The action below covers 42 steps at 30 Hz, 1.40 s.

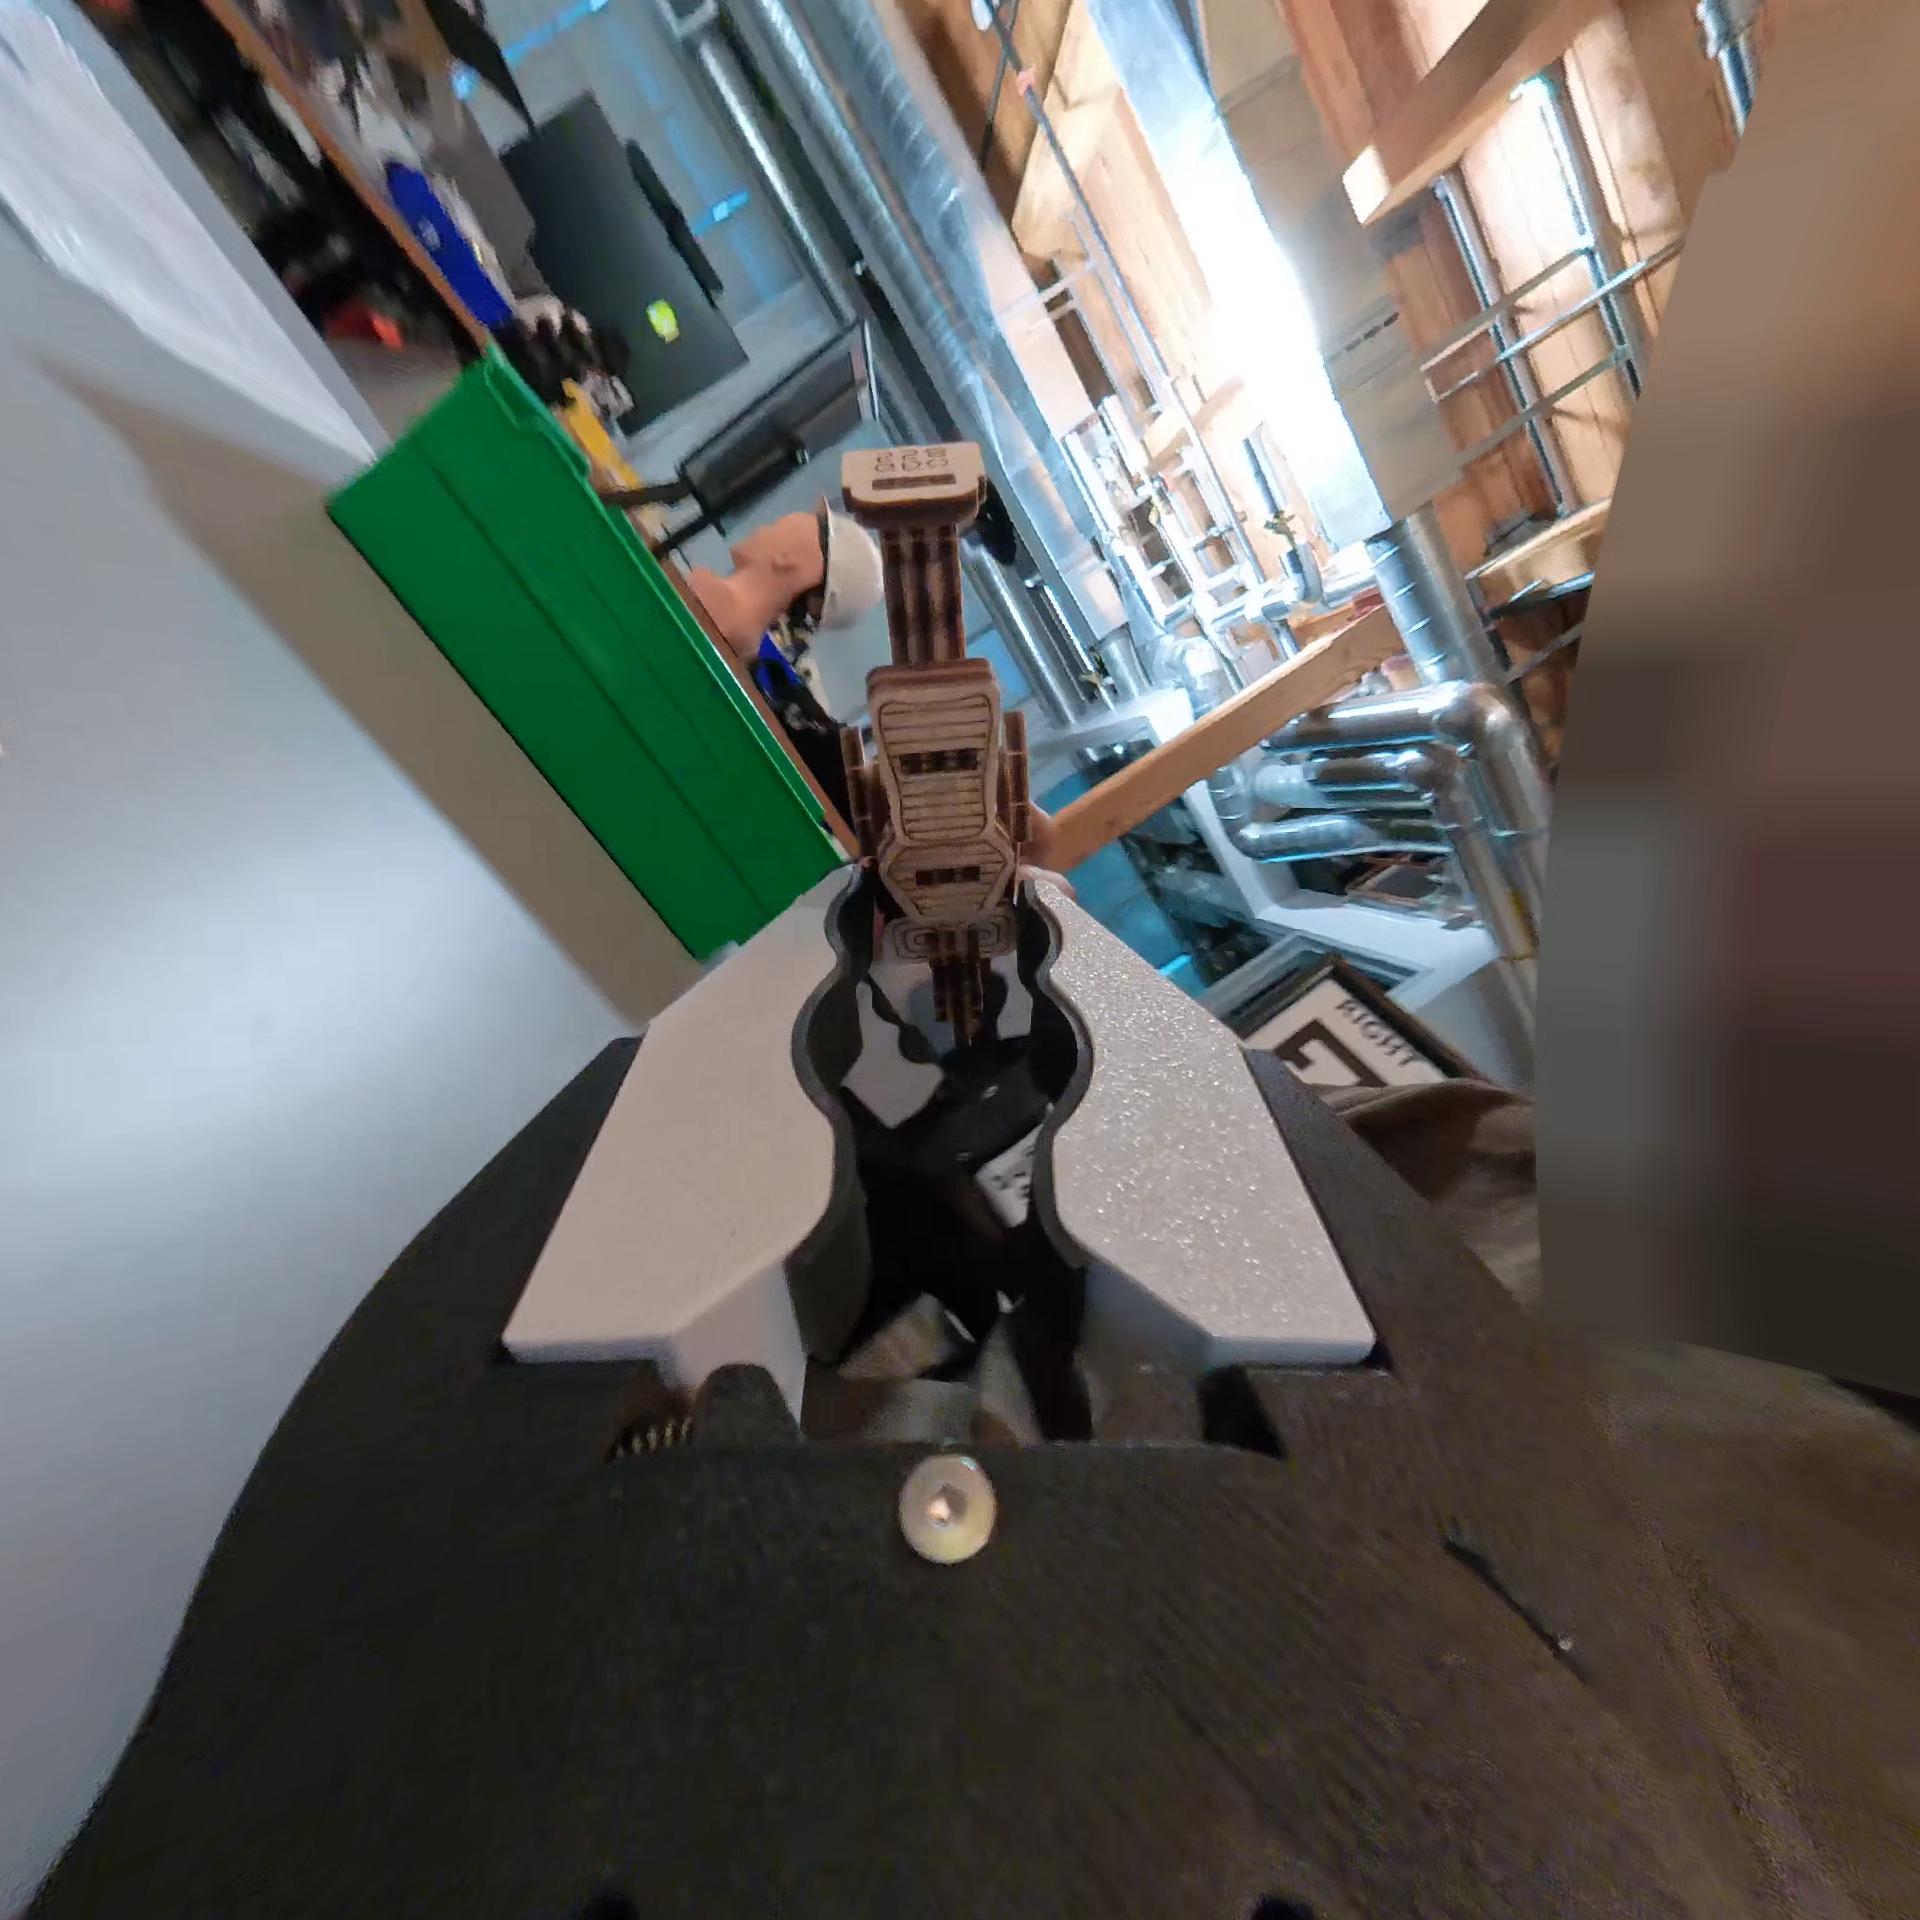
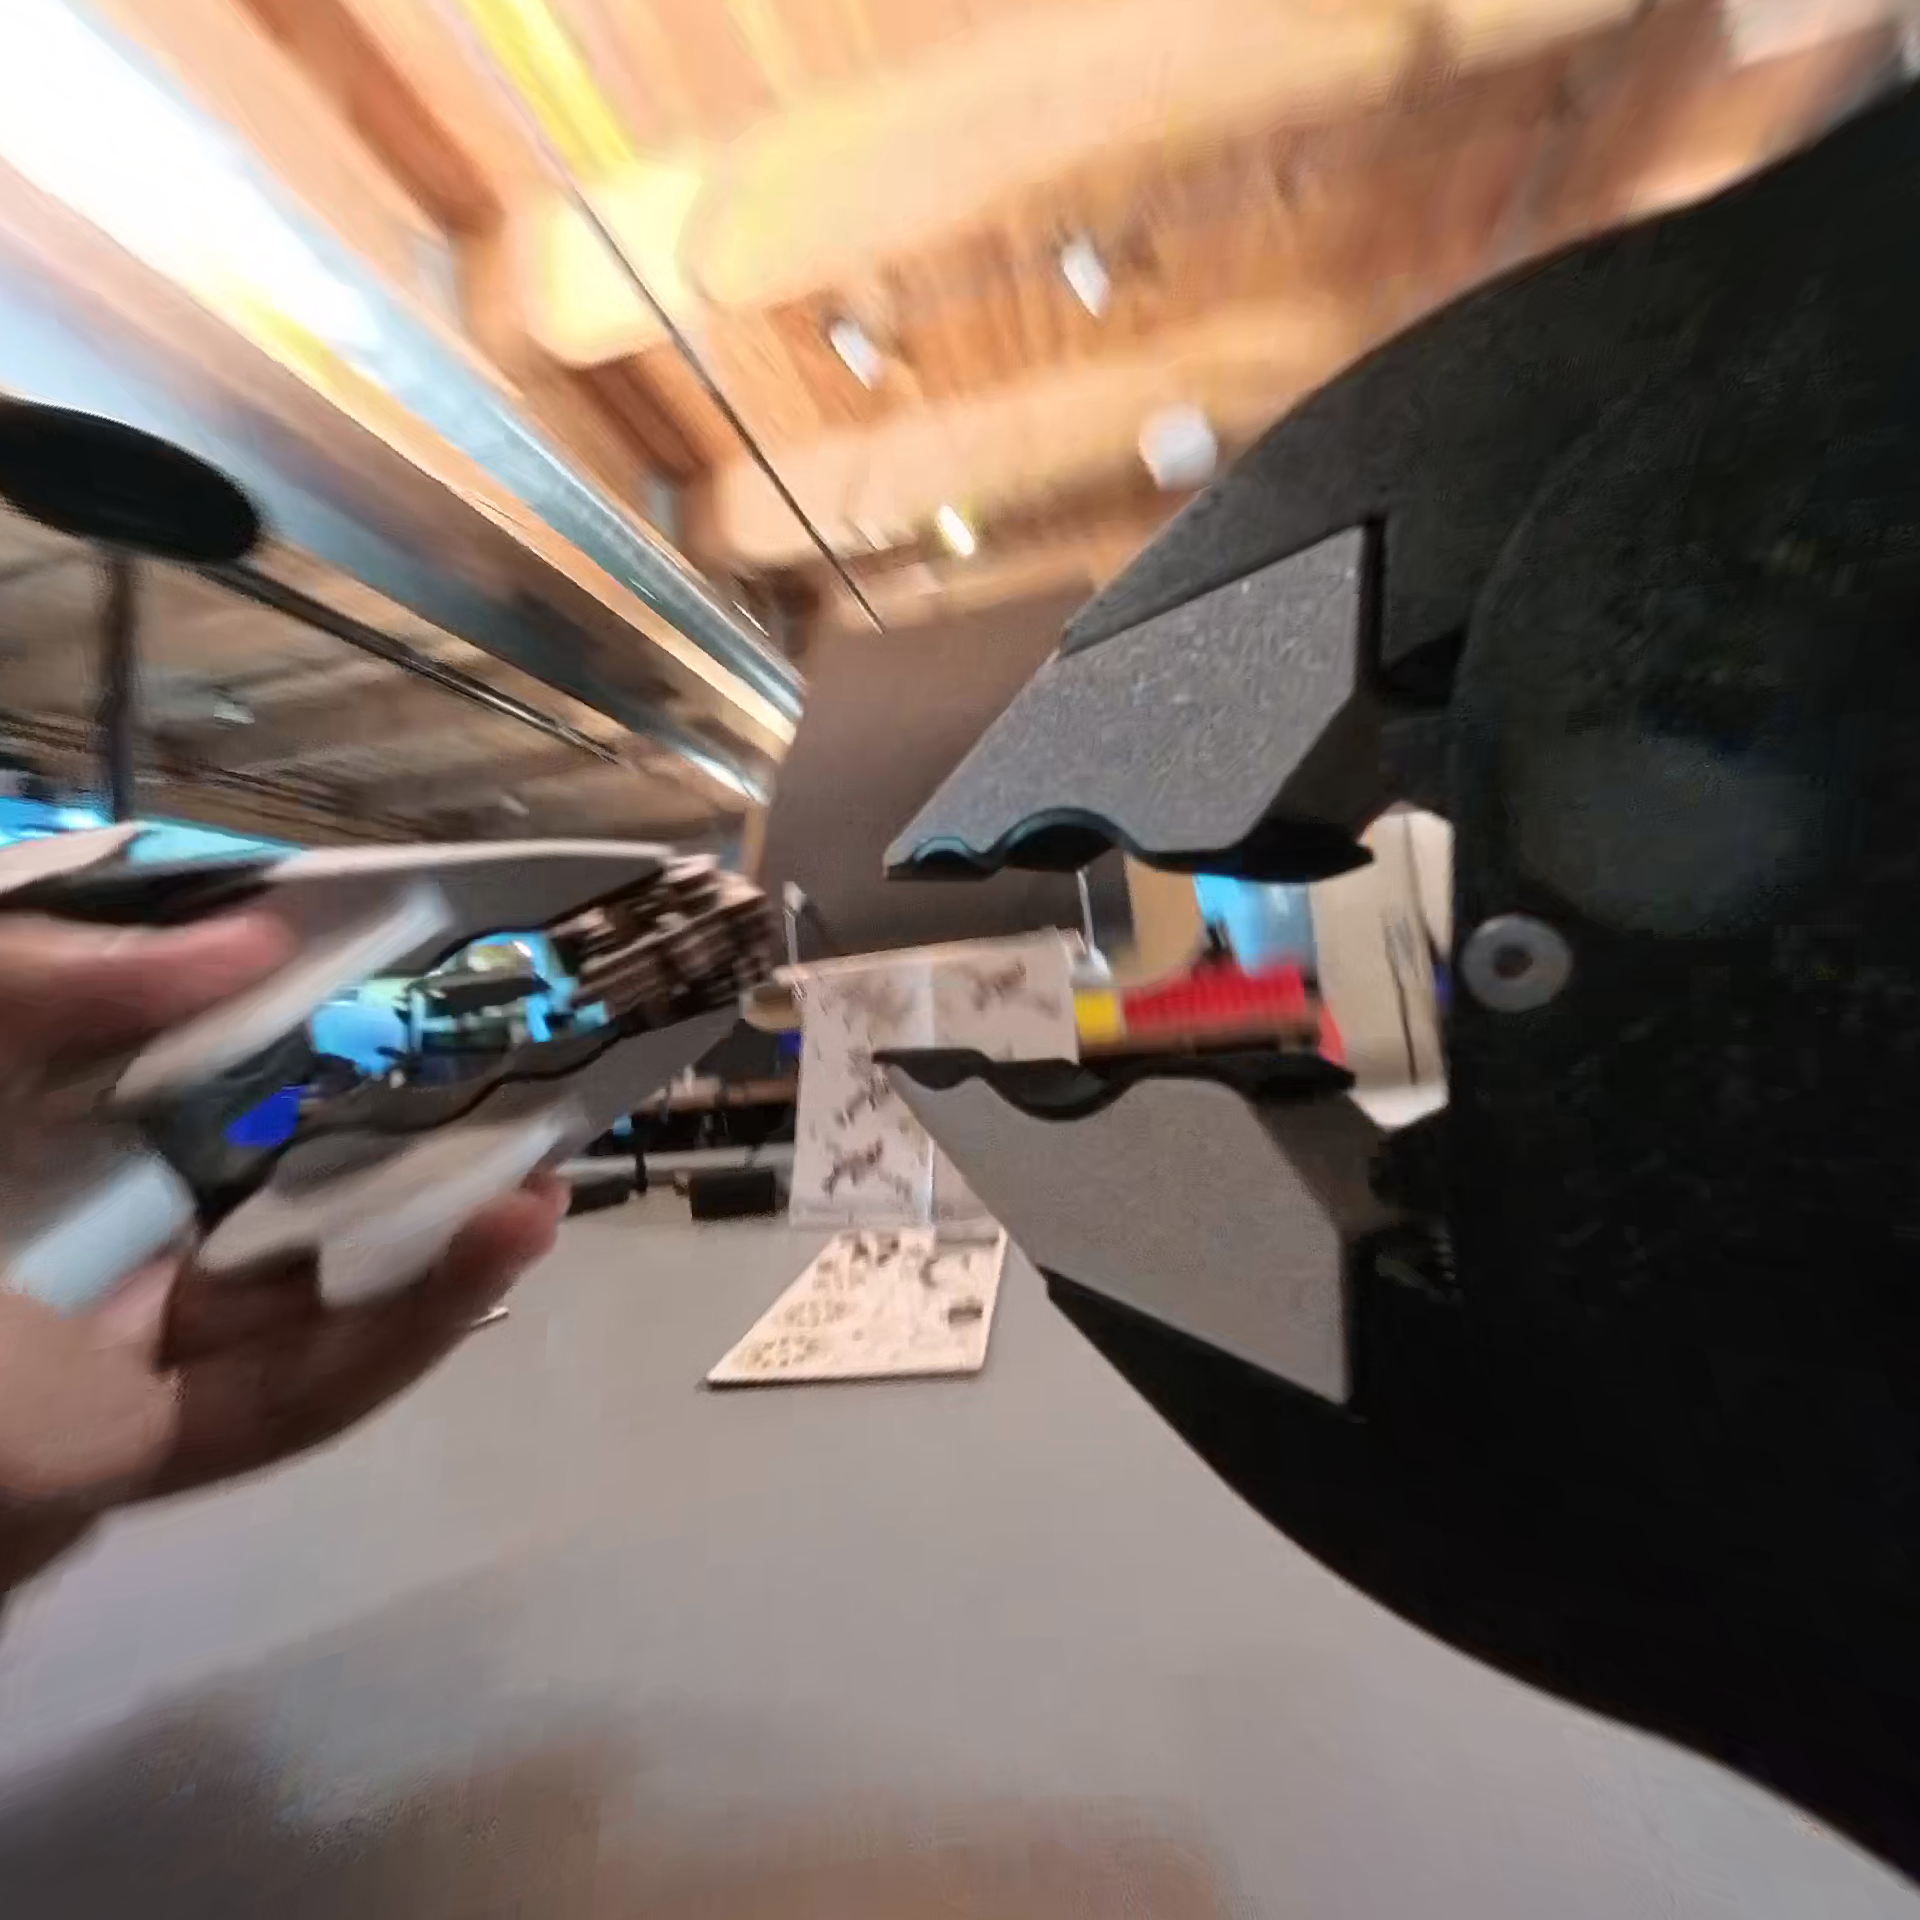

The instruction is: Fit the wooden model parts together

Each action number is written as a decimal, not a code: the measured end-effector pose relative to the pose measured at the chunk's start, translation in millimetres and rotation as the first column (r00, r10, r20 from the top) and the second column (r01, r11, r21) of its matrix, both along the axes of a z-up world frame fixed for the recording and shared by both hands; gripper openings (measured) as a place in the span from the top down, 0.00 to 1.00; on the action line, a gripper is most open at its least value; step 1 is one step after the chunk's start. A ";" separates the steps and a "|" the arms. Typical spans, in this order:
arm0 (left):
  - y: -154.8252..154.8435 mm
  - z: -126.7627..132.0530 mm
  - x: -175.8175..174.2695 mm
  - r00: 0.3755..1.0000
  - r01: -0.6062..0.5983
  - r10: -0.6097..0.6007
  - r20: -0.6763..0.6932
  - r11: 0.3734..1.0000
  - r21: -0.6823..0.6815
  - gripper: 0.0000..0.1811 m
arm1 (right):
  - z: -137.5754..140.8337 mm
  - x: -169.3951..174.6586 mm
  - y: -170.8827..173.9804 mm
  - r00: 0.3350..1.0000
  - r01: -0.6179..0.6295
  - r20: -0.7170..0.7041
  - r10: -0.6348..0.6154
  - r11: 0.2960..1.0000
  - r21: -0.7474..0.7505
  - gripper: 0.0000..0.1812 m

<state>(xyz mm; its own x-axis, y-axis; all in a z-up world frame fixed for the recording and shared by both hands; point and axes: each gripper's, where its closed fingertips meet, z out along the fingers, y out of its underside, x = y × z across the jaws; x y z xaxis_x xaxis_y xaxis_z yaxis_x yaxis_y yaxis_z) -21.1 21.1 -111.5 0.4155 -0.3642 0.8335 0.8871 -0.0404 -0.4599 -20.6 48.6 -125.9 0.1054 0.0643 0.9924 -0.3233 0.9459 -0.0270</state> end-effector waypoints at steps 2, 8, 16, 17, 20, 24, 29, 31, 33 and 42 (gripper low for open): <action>-3.6 5.8 -3.9 0.993 -0.060 0.063 -0.104 0.998 0.035 0.86 | -1.1 -10.3 10.9 0.980 0.060 0.201 0.001 0.953 -0.298 0.80; -8.3 22.9 10.7 0.866 -0.140 0.192 -0.463 0.980 0.143 0.86 | 14.6 0.4 -17.3 0.524 0.425 0.328 0.786 0.093 -0.900 0.71; -4.2 20.7 23.8 0.826 -0.122 0.186 -0.532 0.981 0.153 0.86 | 25.0 16.0 -30.2 0.422 0.412 0.227 0.877 0.038 -0.911 0.78; -3.3 19.7 25.7 0.824 -0.112 0.176 -0.538 0.982 0.149 0.86 | 25.6 16.8 -30.4 0.424 0.407 0.225 0.877 0.037 -0.913 0.80; -1.9 17.3 28.3 0.833 -0.088 0.150 -0.533 0.986 0.139 0.86 | 24.1 18.4 -29.7 0.405 0.414 0.218 0.888 0.034 -0.910 0.82; -1.1 14.7 29.3 0.857 -0.050 0.108 -0.504 0.991 0.127 0.86 | 23.1 22.2 -32.5 0.361 0.427 0.198 0.911 0.027 -0.904 0.86; 0.4 13.5 29.5 0.864 -0.037 0.093 -0.494 0.992 0.121 0.86 | 22.7 24.9 -31.6 0.321 0.450 0.167 0.932 0.005 -0.893 0.88; 1.6 10.8 28.6 0.866 -0.036 0.085 -0.492 0.993 0.108 0.86 | 26.8 25.9 -29.9 0.316 0.447 0.136 0.939 -0.021 -0.894 0.90; 1.8 10.6 30.4 0.863 -0.026 0.077 -0.499 0.994 0.108 0.87 | 31.6 25.8 -26.6 0.317 0.448 0.107 0.942 -0.049 -0.893 0.91; 2.6 10.1 37.0 0.862 0.011 0.045 -0.506 0.994 0.107 0.87 | 28.9 28.9 -28.5 0.347 0.379 0.175 0.922 0.033 -0.925 0.79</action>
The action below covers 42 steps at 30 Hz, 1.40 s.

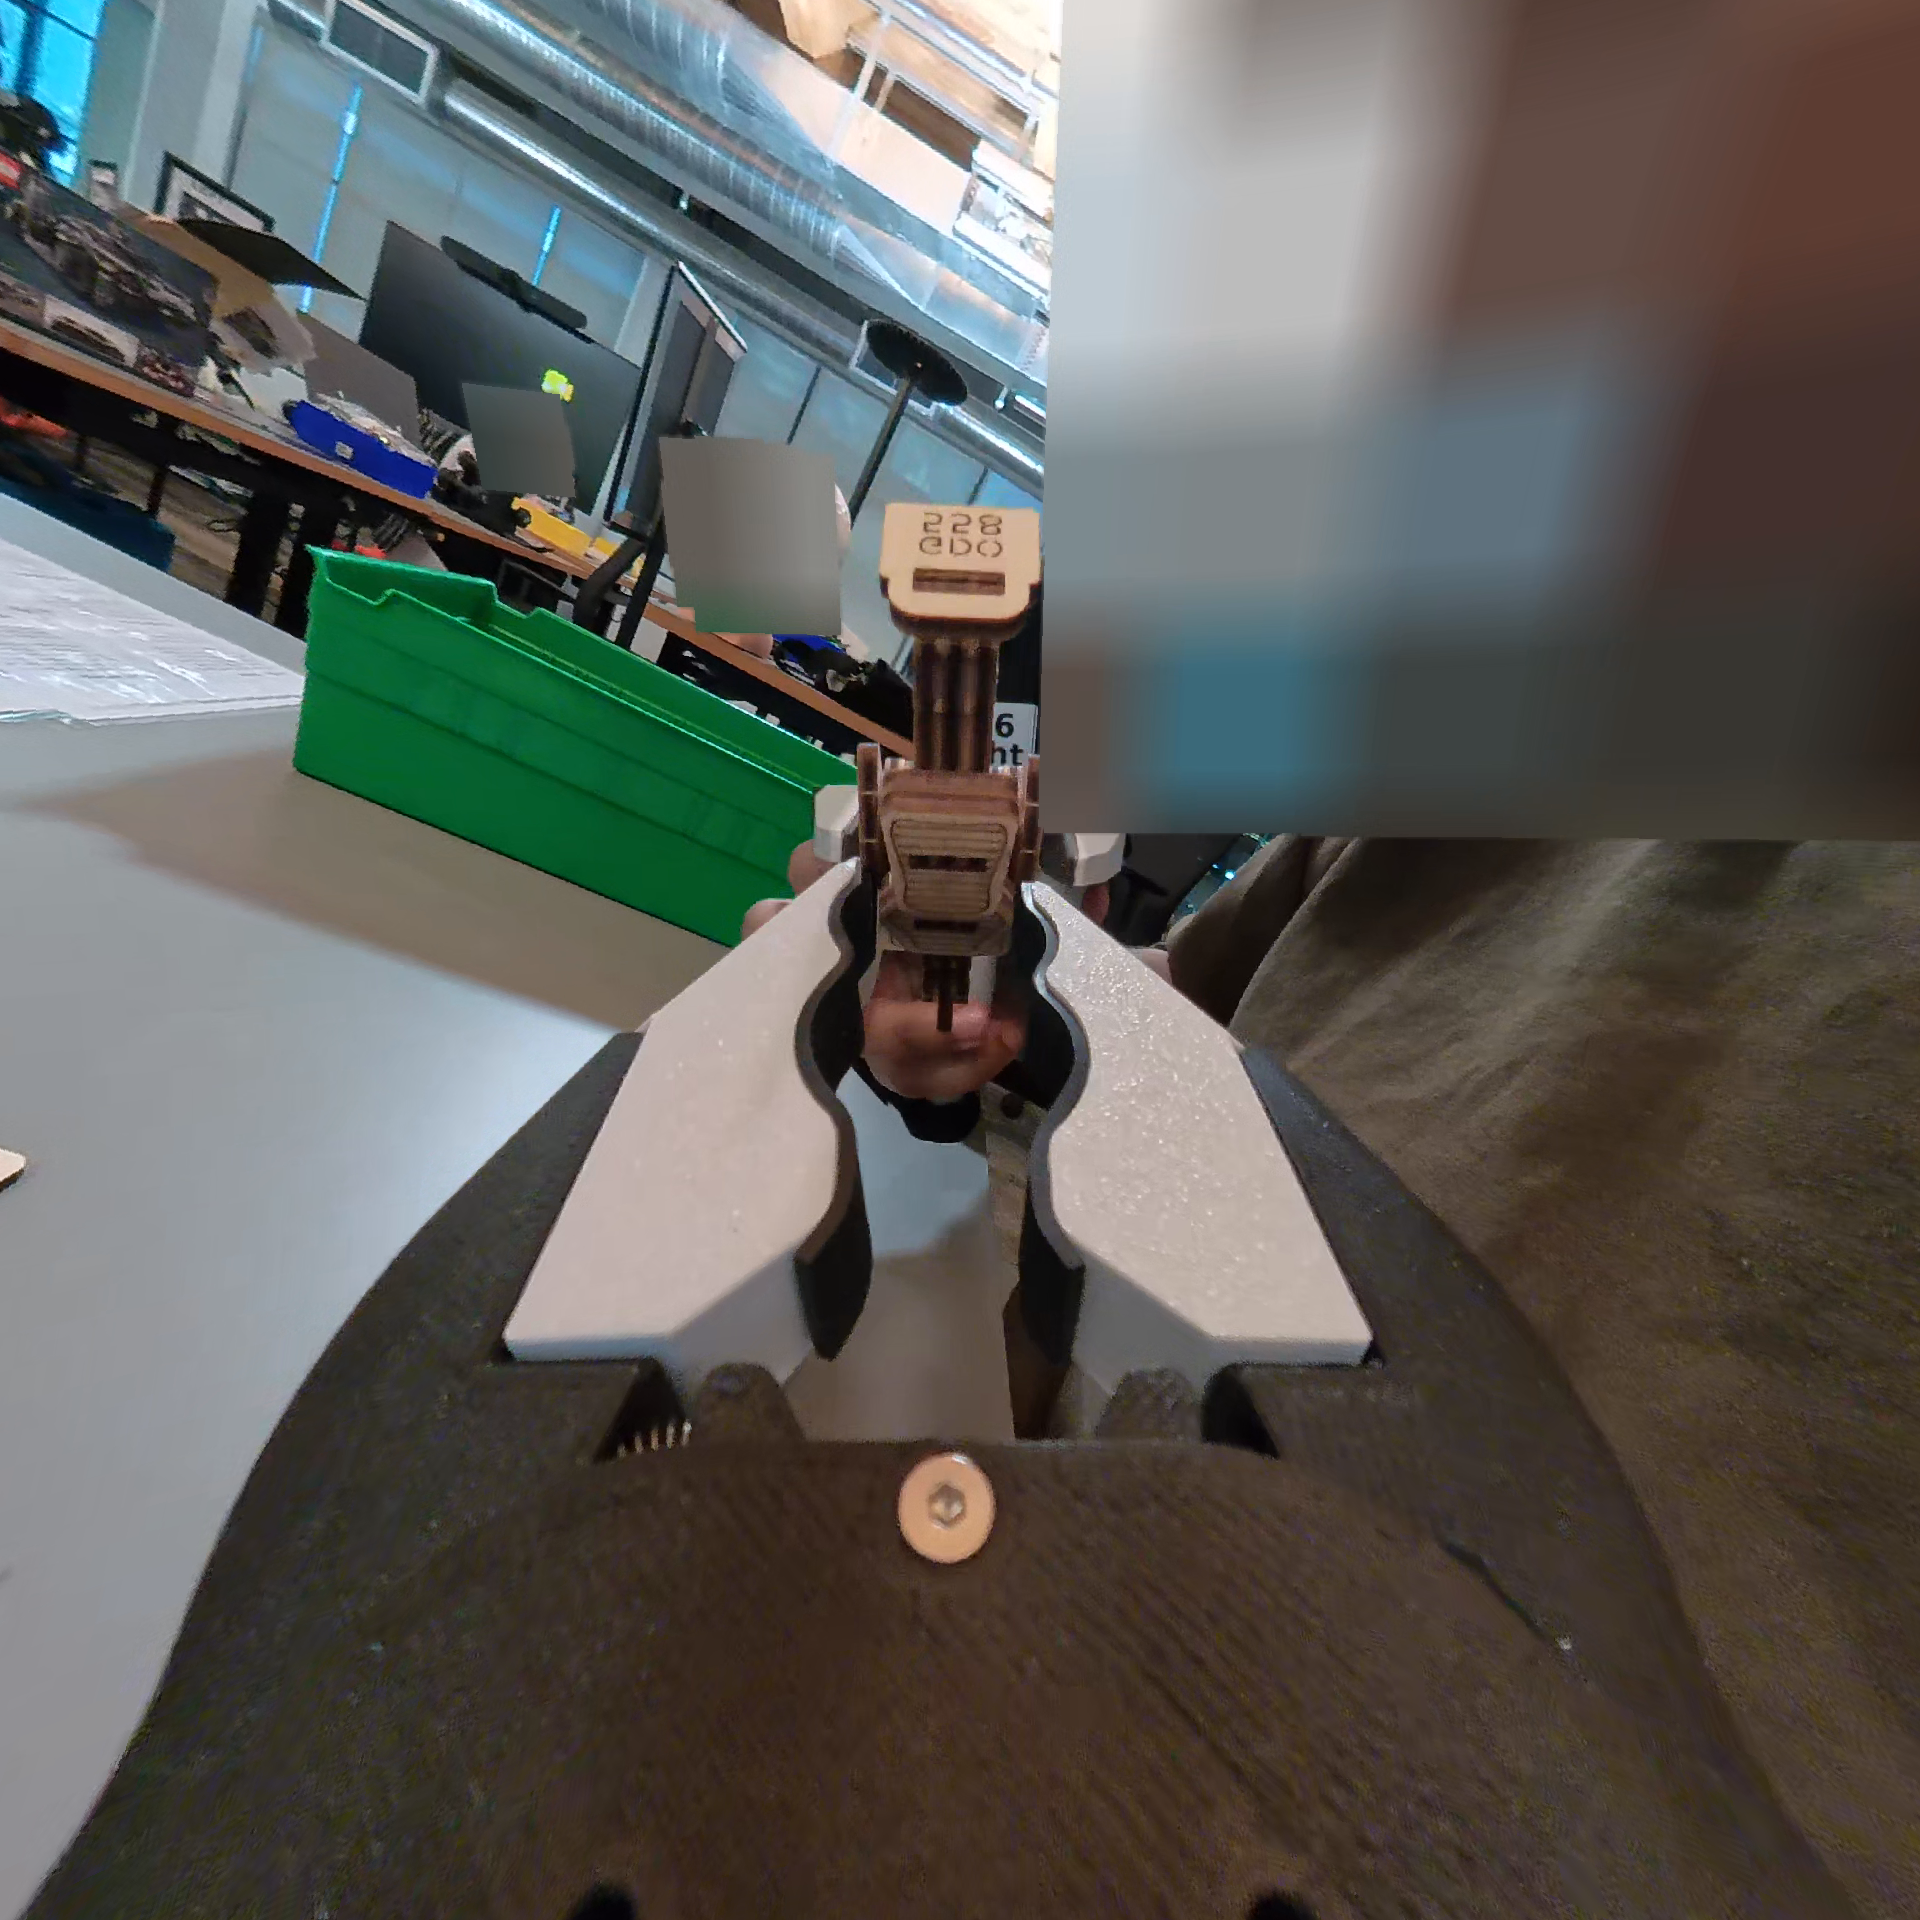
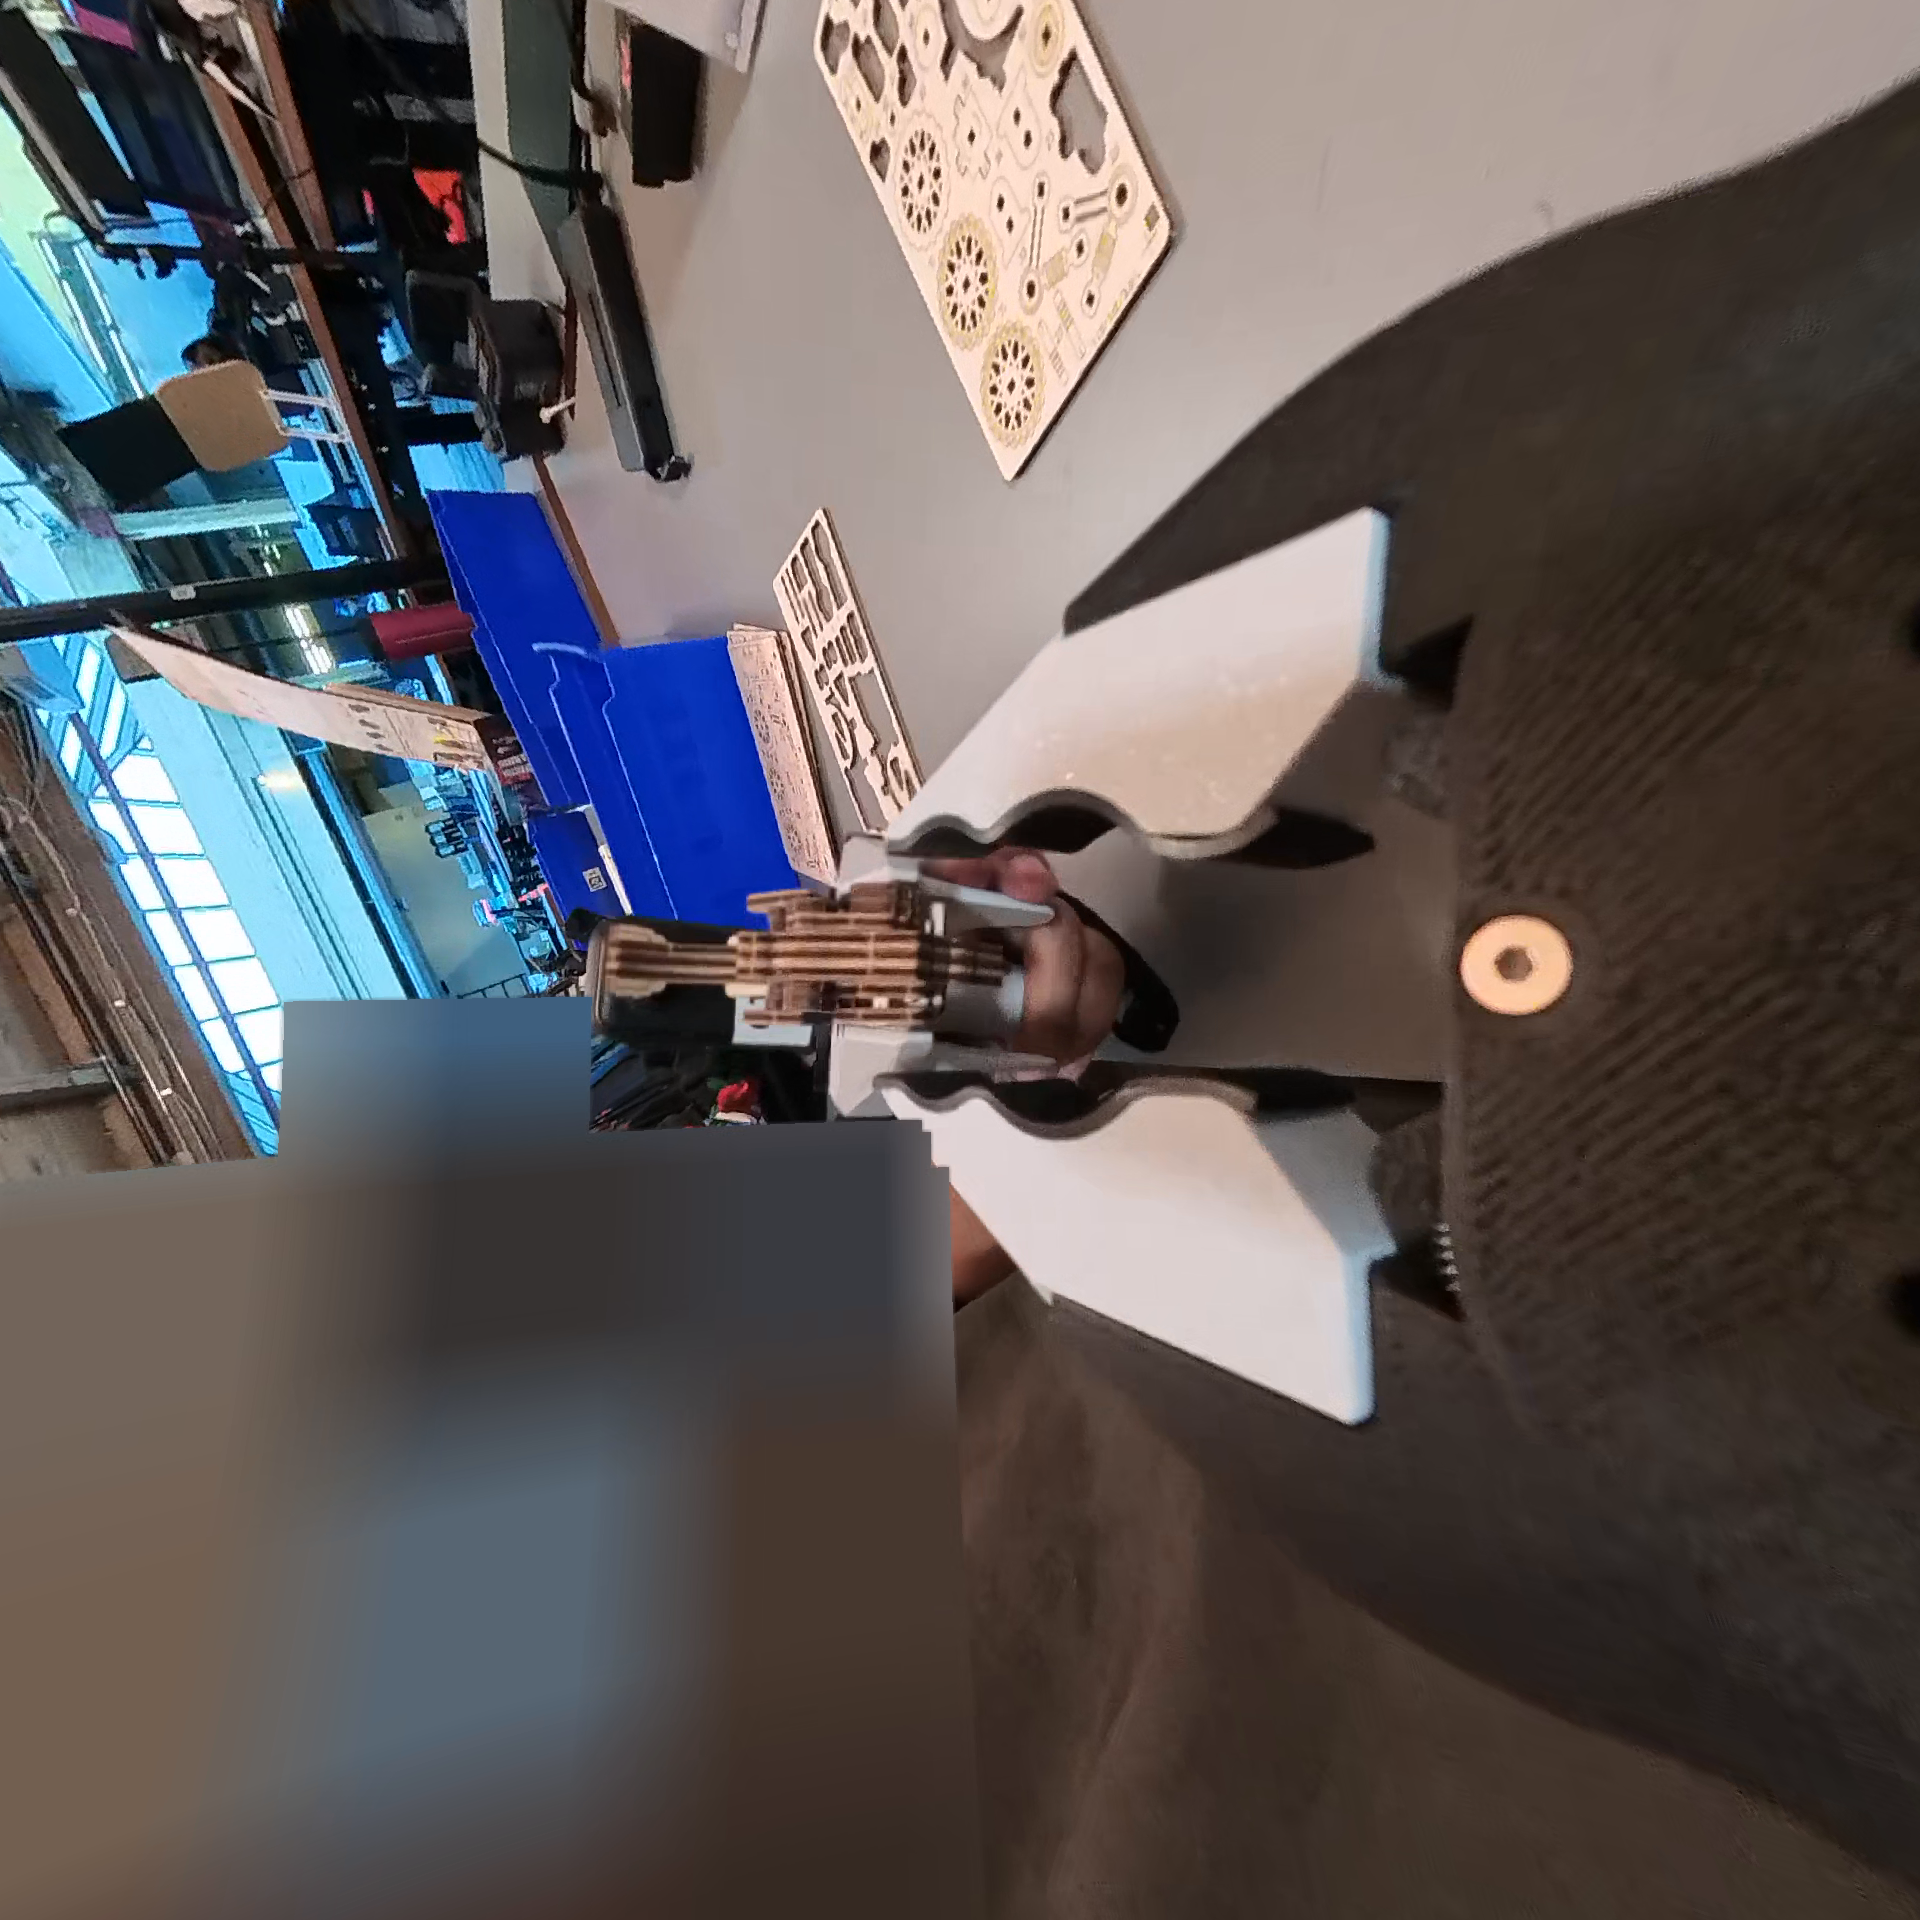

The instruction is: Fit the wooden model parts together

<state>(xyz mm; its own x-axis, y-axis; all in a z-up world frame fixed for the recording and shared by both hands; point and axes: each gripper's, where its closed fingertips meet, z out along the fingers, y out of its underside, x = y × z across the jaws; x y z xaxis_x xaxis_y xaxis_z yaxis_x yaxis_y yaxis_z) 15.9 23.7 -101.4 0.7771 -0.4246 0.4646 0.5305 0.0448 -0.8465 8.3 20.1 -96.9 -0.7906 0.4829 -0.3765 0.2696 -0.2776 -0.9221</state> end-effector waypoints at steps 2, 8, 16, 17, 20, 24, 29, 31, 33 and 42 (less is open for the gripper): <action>-0.4 0.8 3.6 1.000 0.018 -0.018 0.000 1.000 0.005 0.87 | 1.2 1.7 -1.0 1.000 -0.004 -0.016 0.004 1.000 0.003 0.85; -1.4 2.1 6.5 0.998 0.049 -0.049 0.025 0.999 0.013 0.87 | 2.1 5.2 -1.6 0.998 -0.020 -0.053 0.021 0.999 0.028 0.86; -2.0 2.0 11.9 0.998 0.069 -0.069 0.006 0.998 0.011 0.87 | 2.8 10.8 -2.4 0.993 -0.032 -0.113 0.042 0.995 0.096 0.86; -2.0 1.5 12.0 0.998 0.069 -0.069 0.001 0.998 0.008 0.87 | 2.9 10.9 -2.4 0.992 -0.030 -0.117 0.042 0.994 0.105 0.87; -1.4 0.9 9.3 0.999 0.045 -0.045 -0.016 0.999 0.003 0.86 | 2.9 9.8 -0.8 0.990 -0.012 -0.139 0.031 0.991 0.131 0.87; -3.0 1.0 3.3 0.998 0.000 0.000 -0.065 1.000 0.002 0.81 | 0.9 8.1 1.4 0.991 -0.010 -0.133 0.029 0.990 0.141 0.87; -3.5 2.1 -0.7 0.993 -0.052 0.054 -0.104 0.999 0.015 0.84 | 0.0 6.6 1.3 0.993 -0.010 -0.114 0.024 0.992 0.123 0.87; -3.5 2.4 -0.8 0.993 -0.054 0.056 -0.103 0.998 0.017 0.84 | -0.1 6.3 1.2 0.994 -0.012 -0.107 0.024 0.994 0.113 0.87; -3.7 2.4 -0.8 0.992 -0.058 0.060 -0.112 0.998 0.018 0.85 | -0.9 6.1 1.1 0.994 -0.013 -0.106 0.026 0.993 0.119 0.87; -4.6 4.6 -0.8 0.988 -0.076 0.080 -0.132 0.997 0.035 0.85 | -0.6 6.7 -0.2 0.995 -0.037 -0.091 0.048 0.992 0.119 0.87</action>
